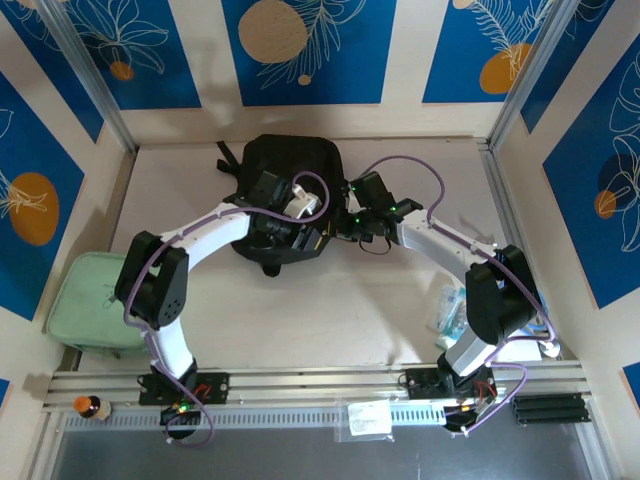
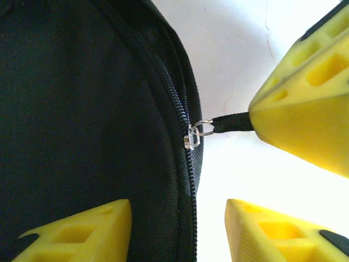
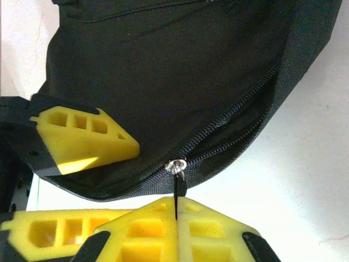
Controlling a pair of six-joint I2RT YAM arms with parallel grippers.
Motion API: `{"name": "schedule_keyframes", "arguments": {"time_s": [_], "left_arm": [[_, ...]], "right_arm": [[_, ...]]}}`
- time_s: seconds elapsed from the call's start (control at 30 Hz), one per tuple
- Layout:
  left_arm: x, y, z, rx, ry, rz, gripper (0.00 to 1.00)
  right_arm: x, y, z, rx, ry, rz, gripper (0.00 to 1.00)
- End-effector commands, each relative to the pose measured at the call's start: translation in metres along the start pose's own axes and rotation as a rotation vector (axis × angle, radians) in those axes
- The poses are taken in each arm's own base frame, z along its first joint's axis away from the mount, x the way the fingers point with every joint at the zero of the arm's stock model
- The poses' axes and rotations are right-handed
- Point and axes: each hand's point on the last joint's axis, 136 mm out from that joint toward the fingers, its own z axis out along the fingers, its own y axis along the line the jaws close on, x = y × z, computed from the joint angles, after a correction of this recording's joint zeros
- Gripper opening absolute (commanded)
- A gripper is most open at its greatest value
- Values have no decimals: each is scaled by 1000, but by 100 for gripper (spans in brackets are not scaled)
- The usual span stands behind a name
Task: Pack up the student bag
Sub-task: Zip the student bag at the center of the table.
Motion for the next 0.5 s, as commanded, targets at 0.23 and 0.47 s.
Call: {"name": "schedule_keyframes", "arguments": {"time_s": [0.23, 0.47], "left_arm": [[7, 1, 1, -38, 13, 2, 19], [28, -13, -8, -2, 6, -31, 7]], "right_arm": [[-13, -12, -12, 49, -47, 30, 0], [-36, -45, -14, 225, -79, 76, 0]]}}
